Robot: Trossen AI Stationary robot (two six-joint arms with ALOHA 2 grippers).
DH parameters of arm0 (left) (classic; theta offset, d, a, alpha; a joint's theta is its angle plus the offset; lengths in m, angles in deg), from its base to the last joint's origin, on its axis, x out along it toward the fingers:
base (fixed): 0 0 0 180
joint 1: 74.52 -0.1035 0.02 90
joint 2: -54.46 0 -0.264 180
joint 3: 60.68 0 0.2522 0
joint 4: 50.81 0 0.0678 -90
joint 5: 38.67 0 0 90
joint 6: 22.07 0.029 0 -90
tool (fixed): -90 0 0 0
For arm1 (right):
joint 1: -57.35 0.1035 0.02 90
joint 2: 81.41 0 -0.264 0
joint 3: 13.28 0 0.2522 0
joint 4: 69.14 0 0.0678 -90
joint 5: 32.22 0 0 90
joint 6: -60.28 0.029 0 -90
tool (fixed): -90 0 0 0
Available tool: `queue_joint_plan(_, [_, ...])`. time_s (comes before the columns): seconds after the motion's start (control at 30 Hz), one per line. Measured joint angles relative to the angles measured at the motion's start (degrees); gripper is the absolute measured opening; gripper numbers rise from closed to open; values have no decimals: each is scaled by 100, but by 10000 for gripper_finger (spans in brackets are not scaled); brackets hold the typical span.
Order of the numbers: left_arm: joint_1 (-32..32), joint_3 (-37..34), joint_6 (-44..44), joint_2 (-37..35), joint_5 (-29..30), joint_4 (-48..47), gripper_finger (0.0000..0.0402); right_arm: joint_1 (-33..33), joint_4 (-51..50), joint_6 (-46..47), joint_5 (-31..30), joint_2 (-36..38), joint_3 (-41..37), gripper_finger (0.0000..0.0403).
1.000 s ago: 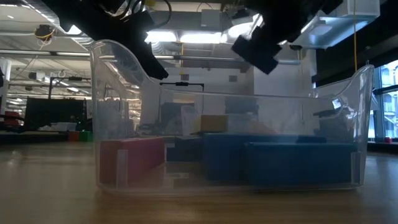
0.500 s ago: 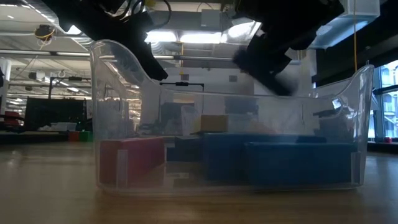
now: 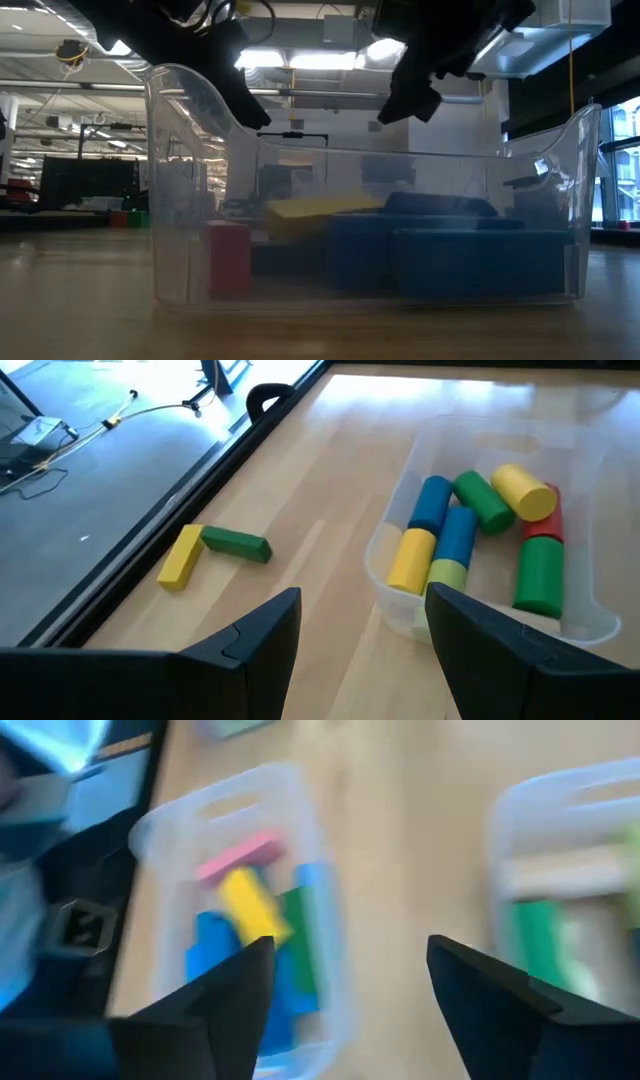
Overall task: Sort blocks by size
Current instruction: Put the green rectangular block into the bottom right transparent bin
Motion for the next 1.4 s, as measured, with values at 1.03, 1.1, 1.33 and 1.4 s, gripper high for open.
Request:
queue_joint_plan(1.03, [-30,4,29,0,0,118,210,-2989,2652,525,-2808,-2162,368,237])
queue_joint_plan(1.1, [-30,4,28,0,0,198,210,-3045,2674,521,-2763,-2332,459,237])
queue_joint_plan(1.33, [-54,4,-5,1,-2,195,210,-3121,2651,487,-2659,-2773,879,237])
queue_joint_plan(1.4, [-79,4,-5,0,0,221,210,-3121,2378,497,-2660,-2949,1101,237])
